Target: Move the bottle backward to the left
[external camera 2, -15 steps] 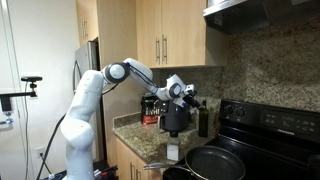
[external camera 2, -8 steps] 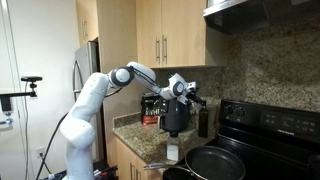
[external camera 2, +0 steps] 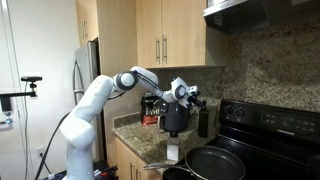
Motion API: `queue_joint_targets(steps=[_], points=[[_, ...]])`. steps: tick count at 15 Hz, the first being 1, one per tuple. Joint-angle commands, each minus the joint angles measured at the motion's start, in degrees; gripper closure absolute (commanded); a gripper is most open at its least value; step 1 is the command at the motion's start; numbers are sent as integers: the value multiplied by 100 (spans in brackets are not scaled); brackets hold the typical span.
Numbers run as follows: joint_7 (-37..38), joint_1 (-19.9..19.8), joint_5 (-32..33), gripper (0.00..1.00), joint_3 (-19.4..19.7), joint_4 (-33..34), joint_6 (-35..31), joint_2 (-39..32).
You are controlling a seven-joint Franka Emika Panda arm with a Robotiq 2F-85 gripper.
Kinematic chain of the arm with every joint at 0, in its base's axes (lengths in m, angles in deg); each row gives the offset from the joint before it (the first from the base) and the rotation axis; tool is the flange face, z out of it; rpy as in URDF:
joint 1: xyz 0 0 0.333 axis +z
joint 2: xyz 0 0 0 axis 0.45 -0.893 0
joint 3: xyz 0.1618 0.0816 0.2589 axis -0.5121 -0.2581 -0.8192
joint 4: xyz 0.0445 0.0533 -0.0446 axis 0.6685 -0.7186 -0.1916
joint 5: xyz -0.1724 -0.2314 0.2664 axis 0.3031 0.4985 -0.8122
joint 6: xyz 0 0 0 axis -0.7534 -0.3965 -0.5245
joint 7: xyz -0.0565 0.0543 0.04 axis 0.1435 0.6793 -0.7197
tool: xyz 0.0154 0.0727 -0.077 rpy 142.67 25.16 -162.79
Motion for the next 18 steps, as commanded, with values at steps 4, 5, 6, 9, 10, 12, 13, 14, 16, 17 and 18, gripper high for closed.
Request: queue_joint_targets(steps=[4, 5, 6, 9, 10, 12, 13, 14, 16, 17, 18], points=[[426, -15, 30, 0, 260, 989, 9, -733], [444, -25, 41, 22, 304, 1065, 32, -816], [453, -28, 51, 27, 347, 1118, 23, -888], [336, -75, -67, 48, 346, 1227, -92, -1061], [337, -67, -61, 56, 361, 1272, -121, -1113], [412, -46, 44, 69, 407, 1331, -215, -1189], [430, -36, 63, 77, 452, 1370, -270, -1228], [451, -18, 91, 83, 506, 1380, -336, -1248], [469, 28, 116, 88, 590, 1264, -476, -1200], [444, 52, 121, 88, 609, 1150, -531, -1123], [369, 63, 103, 88, 561, 920, -568, -936]])
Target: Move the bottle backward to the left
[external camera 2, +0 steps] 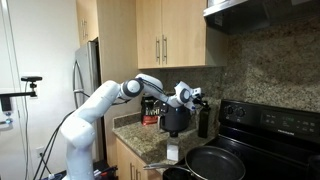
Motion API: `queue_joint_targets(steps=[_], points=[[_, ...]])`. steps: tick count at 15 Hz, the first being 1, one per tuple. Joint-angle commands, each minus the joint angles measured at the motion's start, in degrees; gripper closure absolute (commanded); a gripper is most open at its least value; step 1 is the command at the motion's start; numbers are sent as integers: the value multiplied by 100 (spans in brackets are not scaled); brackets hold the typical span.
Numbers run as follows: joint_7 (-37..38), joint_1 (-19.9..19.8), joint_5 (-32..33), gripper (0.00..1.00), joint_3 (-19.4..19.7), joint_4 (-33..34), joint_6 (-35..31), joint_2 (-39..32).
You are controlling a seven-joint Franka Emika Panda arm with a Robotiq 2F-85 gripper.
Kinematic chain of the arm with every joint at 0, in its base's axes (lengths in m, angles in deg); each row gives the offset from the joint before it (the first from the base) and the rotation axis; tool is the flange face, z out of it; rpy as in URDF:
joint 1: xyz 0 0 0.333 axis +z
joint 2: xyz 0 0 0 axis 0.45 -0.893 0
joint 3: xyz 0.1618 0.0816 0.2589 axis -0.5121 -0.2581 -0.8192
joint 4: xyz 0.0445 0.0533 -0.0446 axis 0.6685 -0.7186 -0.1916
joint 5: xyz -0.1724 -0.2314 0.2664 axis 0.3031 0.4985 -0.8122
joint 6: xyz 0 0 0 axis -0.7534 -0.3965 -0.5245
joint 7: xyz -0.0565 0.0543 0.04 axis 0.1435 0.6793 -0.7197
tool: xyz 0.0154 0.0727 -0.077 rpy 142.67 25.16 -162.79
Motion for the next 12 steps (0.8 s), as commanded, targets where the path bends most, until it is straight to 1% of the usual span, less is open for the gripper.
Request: queue_joint_targets(steps=[1, 2, 5, 6, 8, 11, 12], points=[[-30, 68, 73, 88, 50, -434, -246, 271], [-94, 69, 64, 88, -22, -676, -322, 446], [-457, 21, 40, 88, -393, -1525, -426, 1048], [-656, -61, 29, 88, -603, -1749, -345, 1263], [-959, -144, 17, 88, -864, -2242, -277, 1692], [-1173, -95, 29, 88, -986, -3048, -287, 2235], [-1218, -81, 21, 88, -1029, -3228, -249, 2336]])
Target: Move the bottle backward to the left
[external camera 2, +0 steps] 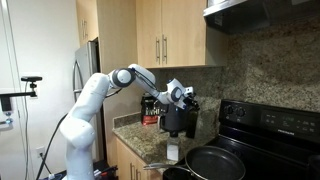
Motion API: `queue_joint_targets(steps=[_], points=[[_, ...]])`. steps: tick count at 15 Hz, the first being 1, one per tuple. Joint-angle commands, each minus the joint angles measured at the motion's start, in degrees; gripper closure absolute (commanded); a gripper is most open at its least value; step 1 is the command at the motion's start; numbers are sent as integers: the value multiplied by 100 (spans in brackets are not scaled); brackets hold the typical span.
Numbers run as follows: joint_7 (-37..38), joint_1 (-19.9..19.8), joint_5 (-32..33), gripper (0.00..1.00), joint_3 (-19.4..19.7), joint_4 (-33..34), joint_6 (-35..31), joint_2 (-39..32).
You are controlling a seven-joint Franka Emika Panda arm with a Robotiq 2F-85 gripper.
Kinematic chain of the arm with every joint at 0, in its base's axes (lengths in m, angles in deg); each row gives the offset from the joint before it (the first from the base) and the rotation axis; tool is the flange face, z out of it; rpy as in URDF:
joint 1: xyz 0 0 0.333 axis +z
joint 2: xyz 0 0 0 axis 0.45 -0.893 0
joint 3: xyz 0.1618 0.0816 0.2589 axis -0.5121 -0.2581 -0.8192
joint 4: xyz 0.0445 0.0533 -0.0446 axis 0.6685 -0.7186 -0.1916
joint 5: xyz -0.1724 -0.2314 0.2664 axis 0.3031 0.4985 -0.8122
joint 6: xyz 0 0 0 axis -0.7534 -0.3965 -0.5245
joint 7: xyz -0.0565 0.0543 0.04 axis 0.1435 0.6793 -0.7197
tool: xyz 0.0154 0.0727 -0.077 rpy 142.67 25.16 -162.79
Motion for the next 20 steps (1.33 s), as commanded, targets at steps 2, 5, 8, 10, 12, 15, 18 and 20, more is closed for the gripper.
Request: queue_joint_targets(steps=[2, 5, 8, 10, 12, 15, 18, 20], points=[[-383, -17, 22, 88, -292, -1407, 68, 923], [-717, -98, -45, 88, -484, -2242, 100, 1580], [-1297, -223, -288, 88, -773, -3051, 262, 2314], [-1769, -433, -590, 88, -1123, -3622, 339, 2838], [-2422, -293, -1271, 88, -1123, -4049, 404, 3208], [-3336, -12, -2391, 88, -1025, -4445, 587, 3656], [-4066, 294, -3439, 88, -914, -4697, 696, 3993], [-4427, 474, -3981, 88, -874, -4814, 659, 4176]])
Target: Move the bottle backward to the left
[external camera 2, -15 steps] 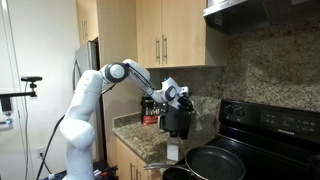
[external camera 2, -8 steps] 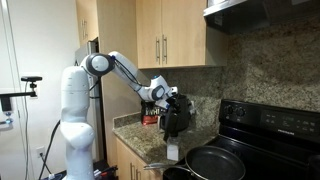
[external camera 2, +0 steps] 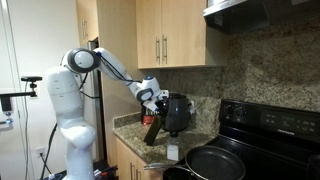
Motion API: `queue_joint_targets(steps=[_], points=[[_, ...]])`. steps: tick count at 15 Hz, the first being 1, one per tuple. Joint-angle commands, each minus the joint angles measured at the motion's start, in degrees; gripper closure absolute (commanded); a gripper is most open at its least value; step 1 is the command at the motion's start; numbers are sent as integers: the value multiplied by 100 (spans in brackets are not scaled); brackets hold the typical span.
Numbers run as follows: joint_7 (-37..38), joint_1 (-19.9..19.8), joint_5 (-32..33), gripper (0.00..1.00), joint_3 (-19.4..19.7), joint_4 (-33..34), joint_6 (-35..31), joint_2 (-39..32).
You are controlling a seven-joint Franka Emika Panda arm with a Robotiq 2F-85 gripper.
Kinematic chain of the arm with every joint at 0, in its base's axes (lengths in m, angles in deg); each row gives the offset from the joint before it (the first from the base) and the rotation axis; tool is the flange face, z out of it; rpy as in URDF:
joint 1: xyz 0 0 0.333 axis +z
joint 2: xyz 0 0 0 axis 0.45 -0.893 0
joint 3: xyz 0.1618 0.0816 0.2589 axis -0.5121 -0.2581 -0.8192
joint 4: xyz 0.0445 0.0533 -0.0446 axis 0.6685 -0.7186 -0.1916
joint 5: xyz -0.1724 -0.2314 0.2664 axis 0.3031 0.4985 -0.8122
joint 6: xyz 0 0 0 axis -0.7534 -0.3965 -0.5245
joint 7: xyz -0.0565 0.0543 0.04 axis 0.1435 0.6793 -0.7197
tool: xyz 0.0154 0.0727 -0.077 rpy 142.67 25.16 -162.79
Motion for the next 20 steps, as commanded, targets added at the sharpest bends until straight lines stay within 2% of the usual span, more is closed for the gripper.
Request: queue_joint_targets(steps=[1, 6, 8, 10, 13, 14, 18, 19, 20], points=[[-714, 345, -844, 88, 156, -335, 73, 492], [-1557, 581, -1154, 88, 245, -664, -60, 906], [-2000, 752, -1311, 88, 332, -753, -313, 1079], [-2439, 1061, -1773, 88, 514, -768, -686, 1286], [-2506, 1250, -2198, 88, 671, -736, -886, 1487], [-2370, 1116, -1953, 63, 564, -677, -755, 1189], [-2370, 1152, -2016, 63, 622, -717, -769, 1333], [-2370, 1152, -2016, 88, 622, -727, -771, 1332], [-2357, 1052, -1860, 88, 575, -731, -660, 1306]])
